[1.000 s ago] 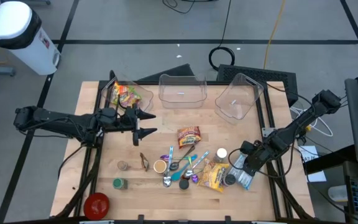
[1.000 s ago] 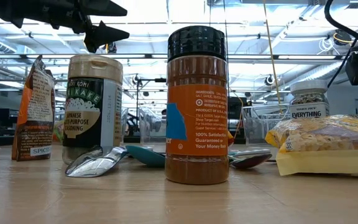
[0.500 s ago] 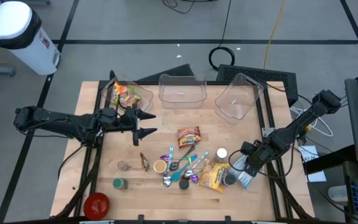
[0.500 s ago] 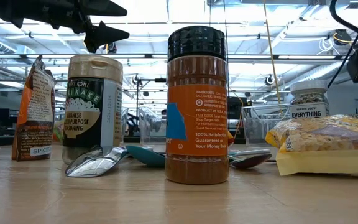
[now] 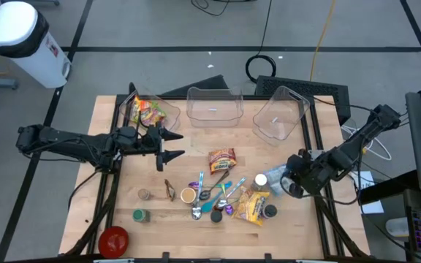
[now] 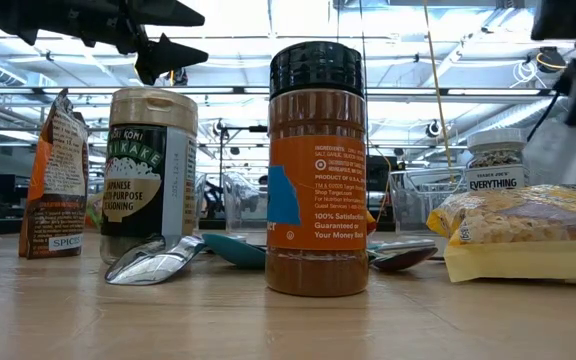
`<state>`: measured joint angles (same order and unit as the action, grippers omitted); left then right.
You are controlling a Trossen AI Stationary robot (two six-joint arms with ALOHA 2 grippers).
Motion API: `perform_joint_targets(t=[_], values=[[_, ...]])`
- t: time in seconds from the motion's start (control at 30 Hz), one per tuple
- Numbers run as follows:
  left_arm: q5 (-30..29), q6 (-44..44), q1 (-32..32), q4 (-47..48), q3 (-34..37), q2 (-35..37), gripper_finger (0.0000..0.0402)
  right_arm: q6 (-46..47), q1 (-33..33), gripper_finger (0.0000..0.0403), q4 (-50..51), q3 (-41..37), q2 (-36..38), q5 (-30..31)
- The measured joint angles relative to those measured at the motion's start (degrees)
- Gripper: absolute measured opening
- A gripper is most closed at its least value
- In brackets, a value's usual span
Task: Pick & Place Food Item
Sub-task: Put the blue noodle pack into the left transparent bin
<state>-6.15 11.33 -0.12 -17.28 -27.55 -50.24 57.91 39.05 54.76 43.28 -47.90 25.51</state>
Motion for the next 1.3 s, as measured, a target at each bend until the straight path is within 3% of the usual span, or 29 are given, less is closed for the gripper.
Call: perform_joint_targets(t=[0.27,0.43,0.53,0.7,0.87,1.1,1.3], values=[[-0.01,0.0,0.0,-0.02,0.0,0.0,0.0315,-12.41,-1.02,0.0,-2.88,2.85,0.03,14.98],[-0.01,0.0,0.02,-0.52,0.0,0.0,0.0315,-28.77,-5.1,0.0,-16.04,3.29,0.23,20.8],[-0.01,0.0,0.02,-1.14,0.0,0.0,0.0315,-41.33,-8.29,0.0,-27.89,3.1,-0.79,20.39],[-0.01,0.51,0.02,-3.98,0.0,-0.12,0.0315,-61.07,-14.34,0.0,-45.57,2.2,-5.03,11.1],[0.08,2.65,-0.07,-10.27,0.0,-4.65,0.0315,-73.92,-19.32,0.0,-56.57,2.16,-11.45,5.92],[0.11,2.28,-0.39,-26.35,-0.47,-15.98,0.0315,-82.94,-23.05,0.0,-66.28,2.11,-19.31,1.24],[0.56,2.67,-0.37,-26.52,-4.12,-21.84,0.0315,-83.77,-22.34,0.0,-67.48,2.09,-22.99,1.26]])
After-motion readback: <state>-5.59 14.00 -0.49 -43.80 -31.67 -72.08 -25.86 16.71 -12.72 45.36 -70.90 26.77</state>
